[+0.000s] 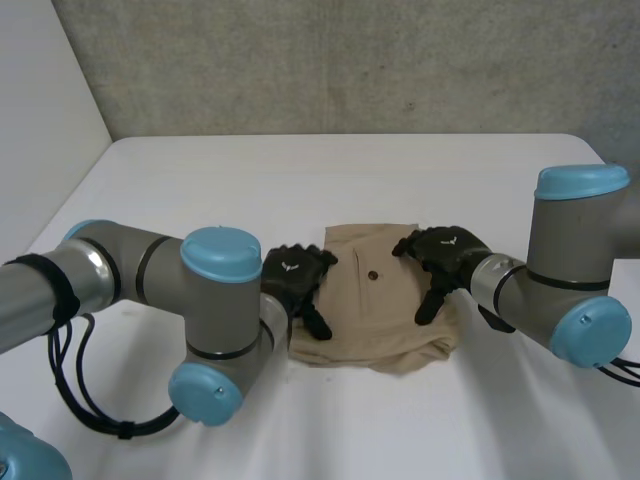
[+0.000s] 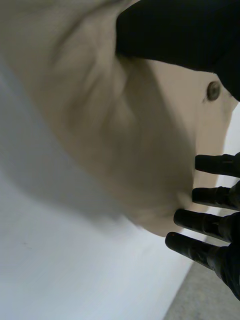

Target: Fold the shorts.

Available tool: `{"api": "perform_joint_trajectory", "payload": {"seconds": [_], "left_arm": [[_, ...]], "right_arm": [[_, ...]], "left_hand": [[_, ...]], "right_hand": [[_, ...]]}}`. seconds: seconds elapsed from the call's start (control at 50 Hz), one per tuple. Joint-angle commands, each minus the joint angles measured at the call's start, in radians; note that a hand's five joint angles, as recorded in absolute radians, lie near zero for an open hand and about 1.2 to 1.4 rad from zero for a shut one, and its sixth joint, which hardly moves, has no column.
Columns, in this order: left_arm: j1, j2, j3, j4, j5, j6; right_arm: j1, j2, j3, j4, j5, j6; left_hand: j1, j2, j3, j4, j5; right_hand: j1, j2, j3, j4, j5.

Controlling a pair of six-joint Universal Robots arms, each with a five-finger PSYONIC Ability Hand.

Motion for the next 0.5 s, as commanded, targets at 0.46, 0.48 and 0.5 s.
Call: {"api": "perform_joint_trajectory", "payload": {"seconds": [0.46,0.48,0.5], "left_arm": [[0.322,0.705,-0.056,-0.229,-0.014,-0.01],[0.338,0.713,-0.053,-0.253,-0.01,-0.016],[0.348,0.716,-0.051,-0.276,-0.003,-0.024]], "right_arm": [[0.007,-0.503,-0.027,-0.057,0.305,0.152],[0.006,-0.504,-0.025,-0.045,0.313,0.144],[0.006,-0.506,-0.025,-0.034,0.317,0.138]], "left_hand": [[0.015,0.011,-0.003,0.005,-0.008],[0.003,-0.001,-0.015,-0.007,-0.02],[-0.003,-0.007,-0.021,-0.013,-0.026]], "right_hand": [[-0.005,-0.036,-0.035,-0.054,-0.058],[-0.005,-0.036,-0.035,-0.054,-0.058],[-0.005,-0.036,-0.035,-0.054,-0.058]]}}
